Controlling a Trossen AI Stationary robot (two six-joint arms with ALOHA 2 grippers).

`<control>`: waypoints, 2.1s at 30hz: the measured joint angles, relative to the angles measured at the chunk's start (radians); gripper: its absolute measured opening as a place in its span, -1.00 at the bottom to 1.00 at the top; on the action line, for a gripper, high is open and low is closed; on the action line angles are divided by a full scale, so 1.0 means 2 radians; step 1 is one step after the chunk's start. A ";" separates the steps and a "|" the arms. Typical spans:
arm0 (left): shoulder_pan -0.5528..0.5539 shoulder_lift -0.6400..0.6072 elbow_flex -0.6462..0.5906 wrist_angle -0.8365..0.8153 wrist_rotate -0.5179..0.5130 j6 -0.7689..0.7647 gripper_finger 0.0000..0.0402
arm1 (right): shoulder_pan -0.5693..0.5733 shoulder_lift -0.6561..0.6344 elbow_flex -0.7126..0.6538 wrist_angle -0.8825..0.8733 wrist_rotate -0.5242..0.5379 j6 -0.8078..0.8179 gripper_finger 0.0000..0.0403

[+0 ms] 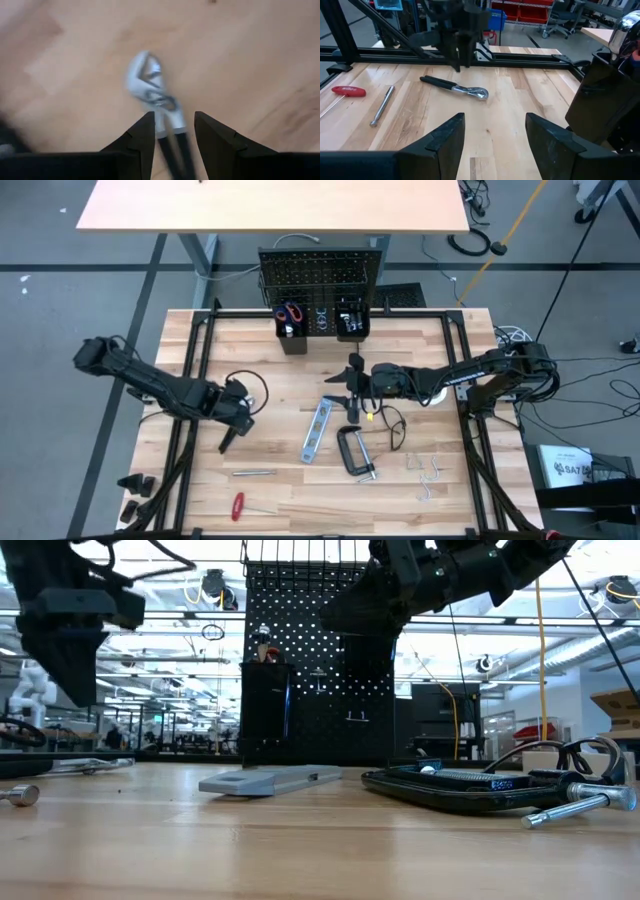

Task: Hang tools onto peg board
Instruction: Put the slip-joint pliers into the left black bin on the peg board

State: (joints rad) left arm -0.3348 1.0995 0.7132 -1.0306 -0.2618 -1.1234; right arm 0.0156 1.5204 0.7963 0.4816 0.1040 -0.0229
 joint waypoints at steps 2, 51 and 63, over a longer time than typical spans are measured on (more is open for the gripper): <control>-0.004 0.006 0.011 -0.015 -0.008 0.001 -0.33 | -0.002 0.000 0.000 0.000 0.000 0.000 0.00; 0.008 0.092 -0.099 0.144 0.071 -0.012 0.21 | 0.000 0.020 0.001 -0.003 -0.002 -0.005 0.00; 0.013 0.087 -0.120 0.174 0.064 -0.003 0.20 | -0.001 0.088 0.000 0.080 -0.002 0.002 0.00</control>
State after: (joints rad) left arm -0.3088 1.2732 0.4732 -0.6826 -0.1337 -1.1285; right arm 0.0128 1.6962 0.7971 0.6424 0.0996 -0.0189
